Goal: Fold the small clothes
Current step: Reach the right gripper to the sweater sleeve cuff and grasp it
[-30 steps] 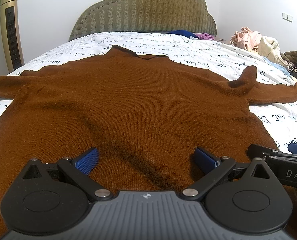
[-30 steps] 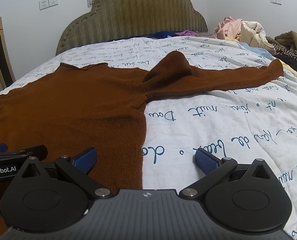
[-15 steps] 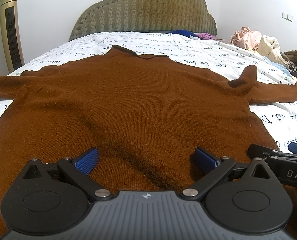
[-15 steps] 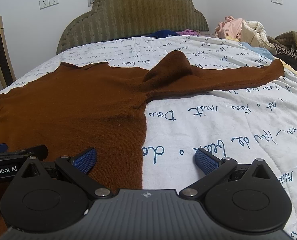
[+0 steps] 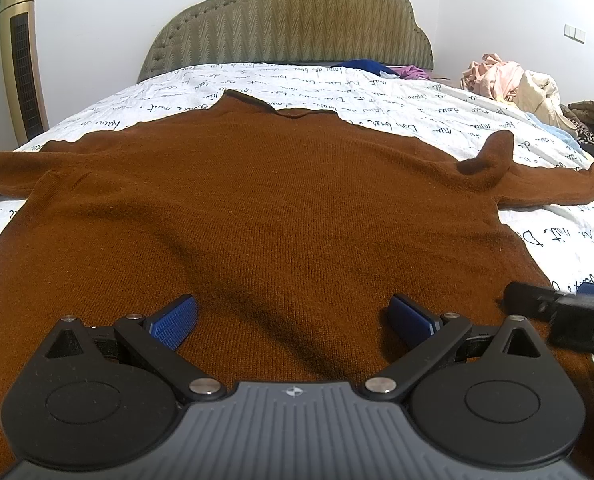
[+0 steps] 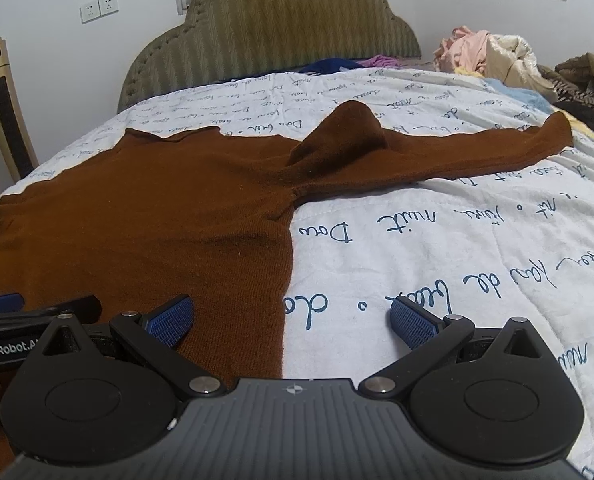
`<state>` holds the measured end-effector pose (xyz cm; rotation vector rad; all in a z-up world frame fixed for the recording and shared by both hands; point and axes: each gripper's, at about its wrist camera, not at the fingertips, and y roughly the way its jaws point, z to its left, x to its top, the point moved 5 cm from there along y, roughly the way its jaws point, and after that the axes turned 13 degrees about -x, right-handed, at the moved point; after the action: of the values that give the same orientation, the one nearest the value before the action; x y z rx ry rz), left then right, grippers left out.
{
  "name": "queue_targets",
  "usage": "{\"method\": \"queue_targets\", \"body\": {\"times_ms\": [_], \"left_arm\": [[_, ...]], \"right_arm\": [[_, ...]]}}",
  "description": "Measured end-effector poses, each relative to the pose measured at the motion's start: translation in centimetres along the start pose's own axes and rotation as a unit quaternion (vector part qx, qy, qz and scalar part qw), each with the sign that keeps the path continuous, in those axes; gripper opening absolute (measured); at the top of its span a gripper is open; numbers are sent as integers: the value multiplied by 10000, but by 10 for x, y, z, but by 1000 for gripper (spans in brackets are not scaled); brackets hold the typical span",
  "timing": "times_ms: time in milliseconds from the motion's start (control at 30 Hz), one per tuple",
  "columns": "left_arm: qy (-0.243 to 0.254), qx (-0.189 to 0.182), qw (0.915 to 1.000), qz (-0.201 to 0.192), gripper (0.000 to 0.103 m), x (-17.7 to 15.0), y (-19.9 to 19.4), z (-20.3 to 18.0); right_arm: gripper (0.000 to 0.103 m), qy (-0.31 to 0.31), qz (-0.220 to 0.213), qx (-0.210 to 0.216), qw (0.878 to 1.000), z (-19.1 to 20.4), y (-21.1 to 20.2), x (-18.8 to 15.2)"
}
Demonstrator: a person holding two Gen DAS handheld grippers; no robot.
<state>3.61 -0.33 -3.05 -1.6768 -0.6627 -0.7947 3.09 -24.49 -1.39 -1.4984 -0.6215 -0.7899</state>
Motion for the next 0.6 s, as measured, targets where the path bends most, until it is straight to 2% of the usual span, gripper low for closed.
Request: {"method": "queue_targets", "body": {"times_ms": [167,467,600], "left_arm": [[6,-16,10000,4,103,-2,1,-3],[-18,-40,10000,-2,103,-3,0,-3],[-25,-28,10000,2,103,-2,0,-3]], "right_arm": [[103,418,70,71,9991,-37,5,22],[103,1716,-21,-438,9842,-177,36,91],[102,2265,-95,-438,9730,-224,54,108]]}}
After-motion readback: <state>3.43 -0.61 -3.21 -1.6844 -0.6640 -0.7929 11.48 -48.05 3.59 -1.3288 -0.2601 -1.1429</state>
